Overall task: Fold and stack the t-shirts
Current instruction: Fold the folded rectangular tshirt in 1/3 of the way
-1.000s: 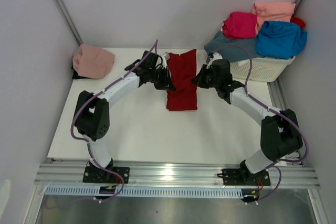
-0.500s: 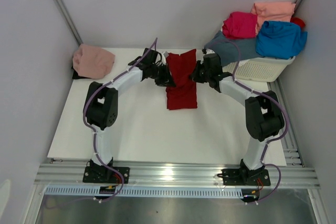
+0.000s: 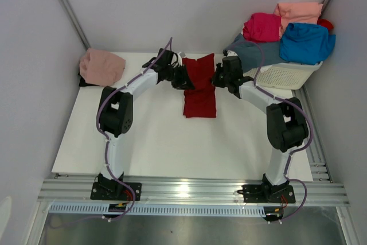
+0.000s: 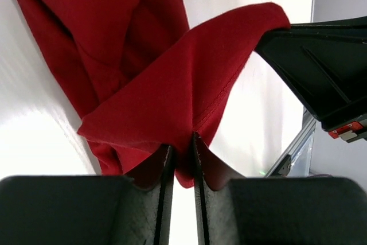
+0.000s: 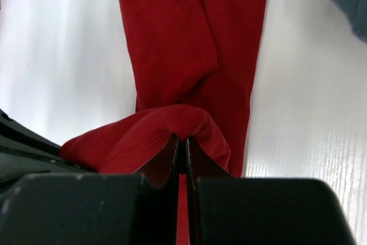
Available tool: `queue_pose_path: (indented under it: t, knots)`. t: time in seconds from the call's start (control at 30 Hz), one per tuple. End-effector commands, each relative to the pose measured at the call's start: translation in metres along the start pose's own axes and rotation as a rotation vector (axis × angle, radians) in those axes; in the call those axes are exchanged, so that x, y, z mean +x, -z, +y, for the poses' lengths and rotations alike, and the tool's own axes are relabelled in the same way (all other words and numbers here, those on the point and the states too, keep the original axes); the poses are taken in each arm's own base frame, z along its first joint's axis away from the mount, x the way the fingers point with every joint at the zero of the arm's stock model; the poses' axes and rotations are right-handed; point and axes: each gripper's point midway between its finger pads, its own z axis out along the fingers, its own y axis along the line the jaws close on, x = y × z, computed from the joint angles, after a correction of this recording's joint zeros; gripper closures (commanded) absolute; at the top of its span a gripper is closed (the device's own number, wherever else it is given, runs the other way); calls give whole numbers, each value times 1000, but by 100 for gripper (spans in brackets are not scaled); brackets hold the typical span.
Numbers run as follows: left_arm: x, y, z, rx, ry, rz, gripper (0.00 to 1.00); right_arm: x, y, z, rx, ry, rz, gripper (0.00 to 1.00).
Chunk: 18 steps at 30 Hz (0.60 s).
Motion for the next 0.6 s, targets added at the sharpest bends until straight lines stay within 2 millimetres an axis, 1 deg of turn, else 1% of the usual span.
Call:
queue_pose_path:
  t: [0.0,0.03,0.07,0.1,0.13,0.17,0.2,0.27,0.3,0.37,0.43,0.47,0.5,0.53,0.57]
  knots:
    - [-19,3,-10,48,15,-23,75,-38,-13,-5,36,11,-99,100]
    - [-19,2,-9,46,21,-20,71,-37,-17,-7,41,10,-92,100]
    - [-22,2,-9,48,20,-26,67,-38,-19,-7,43,11,-92,97]
    - [-24,2,-7,43,21,-30,59,-43,-22,-6,42,8,-96,93]
    - [-24,1,-5,33,23,-33,55,-42,-25,-7,46,5,-94,83]
    - [-26,2,-3,17,26,-38,51,-40,-30,-8,46,2,-88,74]
    - [-28,3,0,7,22,-47,44,-42,-31,-8,46,3,-95,61]
    - [-31,5,0,-4,2,-62,39,-43,-35,-10,52,7,-103,48]
    - [-31,7,3,-21,-3,-70,36,-45,-35,-11,51,18,-109,37]
    - [-32,12,1,-22,-24,-81,32,-50,-31,-9,43,33,-126,31]
    - [-32,16,-1,-23,-32,-92,28,-51,-29,-11,46,49,-127,27]
    - [-33,19,-3,-22,-36,-100,27,-54,-24,-10,49,51,-133,26]
    - [-26,17,1,-25,-26,-91,26,-55,-21,-9,47,52,-134,26]
    - [-26,24,-6,-7,-24,-102,26,-47,-19,-13,55,48,-119,26]
    - [-25,26,-9,7,-23,-109,25,-48,-11,-11,55,47,-124,26]
